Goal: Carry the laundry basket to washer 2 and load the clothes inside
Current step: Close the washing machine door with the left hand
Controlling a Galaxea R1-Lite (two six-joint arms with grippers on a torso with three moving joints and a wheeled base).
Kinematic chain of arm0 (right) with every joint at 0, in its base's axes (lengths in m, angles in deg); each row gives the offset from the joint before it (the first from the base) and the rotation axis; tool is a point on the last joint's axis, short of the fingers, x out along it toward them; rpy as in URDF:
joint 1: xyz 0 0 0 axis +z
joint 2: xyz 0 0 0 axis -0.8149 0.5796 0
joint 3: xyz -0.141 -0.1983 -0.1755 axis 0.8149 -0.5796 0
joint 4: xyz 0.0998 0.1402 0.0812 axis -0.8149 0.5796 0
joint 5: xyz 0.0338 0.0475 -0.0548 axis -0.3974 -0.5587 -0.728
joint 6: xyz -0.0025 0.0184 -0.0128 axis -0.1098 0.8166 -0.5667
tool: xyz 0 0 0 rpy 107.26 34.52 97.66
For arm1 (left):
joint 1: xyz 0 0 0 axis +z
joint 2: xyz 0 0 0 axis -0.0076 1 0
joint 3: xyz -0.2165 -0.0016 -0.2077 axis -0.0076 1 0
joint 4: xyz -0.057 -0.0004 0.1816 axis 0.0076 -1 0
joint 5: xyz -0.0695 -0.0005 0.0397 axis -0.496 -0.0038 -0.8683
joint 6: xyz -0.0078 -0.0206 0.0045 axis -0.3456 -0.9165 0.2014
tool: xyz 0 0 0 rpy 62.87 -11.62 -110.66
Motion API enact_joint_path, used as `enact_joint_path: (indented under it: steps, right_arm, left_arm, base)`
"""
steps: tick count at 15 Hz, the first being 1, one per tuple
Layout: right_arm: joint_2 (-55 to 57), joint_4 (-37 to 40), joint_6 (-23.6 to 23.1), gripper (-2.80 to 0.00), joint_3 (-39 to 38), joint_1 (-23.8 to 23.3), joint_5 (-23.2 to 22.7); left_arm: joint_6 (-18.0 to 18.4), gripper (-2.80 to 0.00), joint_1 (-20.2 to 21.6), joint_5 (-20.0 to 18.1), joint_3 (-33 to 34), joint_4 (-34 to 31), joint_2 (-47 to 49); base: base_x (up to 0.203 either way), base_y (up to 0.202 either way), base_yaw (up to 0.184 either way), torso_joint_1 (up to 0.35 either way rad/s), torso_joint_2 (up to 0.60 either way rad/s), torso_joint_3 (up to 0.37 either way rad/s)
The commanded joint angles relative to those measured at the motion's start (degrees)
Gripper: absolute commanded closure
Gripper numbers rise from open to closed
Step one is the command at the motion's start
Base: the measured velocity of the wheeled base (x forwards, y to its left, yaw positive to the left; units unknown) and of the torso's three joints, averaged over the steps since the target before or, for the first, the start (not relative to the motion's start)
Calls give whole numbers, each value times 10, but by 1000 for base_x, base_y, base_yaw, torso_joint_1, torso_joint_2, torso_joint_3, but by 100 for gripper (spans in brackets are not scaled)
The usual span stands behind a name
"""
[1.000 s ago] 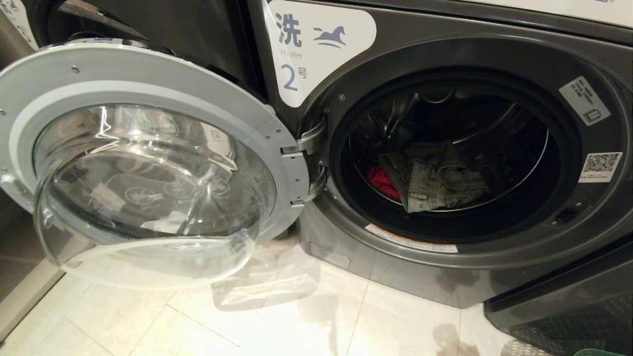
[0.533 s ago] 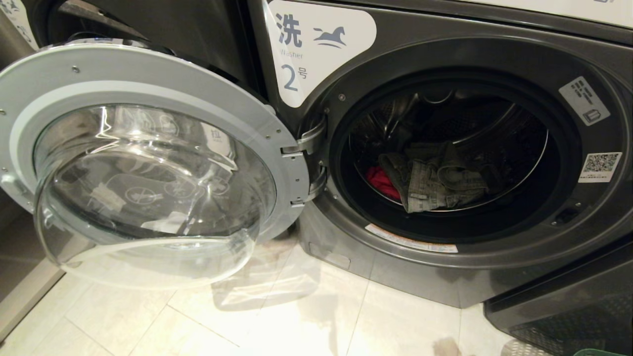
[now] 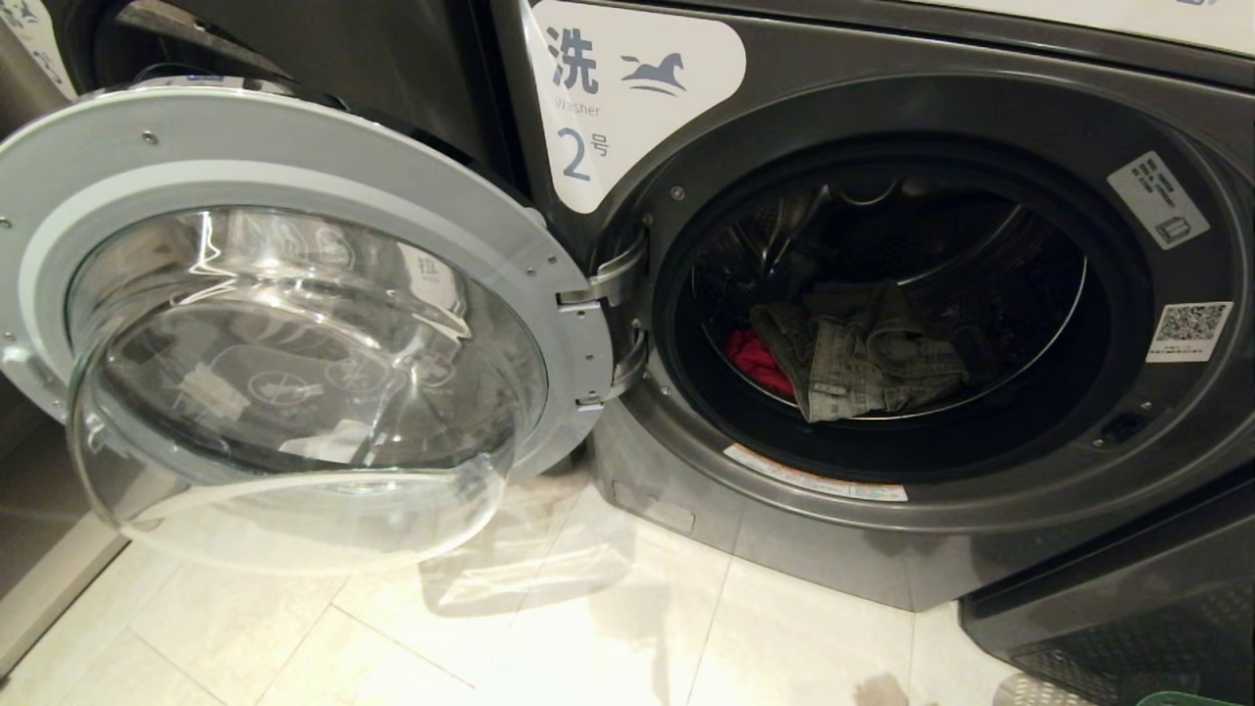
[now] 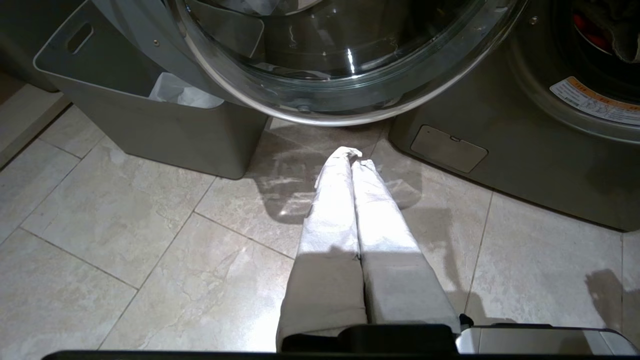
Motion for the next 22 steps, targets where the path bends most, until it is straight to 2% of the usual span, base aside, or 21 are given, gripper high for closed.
enact_joint_path:
  steps: [1, 6, 9, 14, 16, 19, 22]
  right_arm:
    - [-19, -1, 6, 0, 0, 2, 0]
    - [-149, -1, 10, 0, 0, 18, -1]
    - [-146, -1, 16, 0, 0, 19, 0]
    - [-146, 4, 51, 0, 0, 19, 1]
    - [-146, 29, 95, 0, 0, 19, 14]
    - [-146, 28, 149, 0, 0, 19, 32]
    - [-146, 28, 134, 0, 0, 19, 30]
  left_arm:
    - [0, 0, 0, 0, 0, 0, 0]
    - [0, 0, 0, 0, 0, 0, 0]
    - [0, 0, 0, 0, 0, 0, 0]
    - [0, 0, 0, 0, 0, 0, 0]
    - [0, 0, 0, 0, 0, 0, 0]
    - [1, 0, 0, 0, 0, 0, 0]
    - [4, 0, 0, -1, -1, 0, 0]
  base:
    - [0, 0, 0, 0, 0, 0]
    - [0, 0, 0, 0, 0, 0]
    - [0, 0, 0, 0, 0, 0]
    - [0, 0, 0, 0, 0, 0]
    - [0, 0, 0, 0, 0, 0]
    - [0, 0, 0, 0, 0, 0]
    - [0, 0, 0, 1, 1, 25]
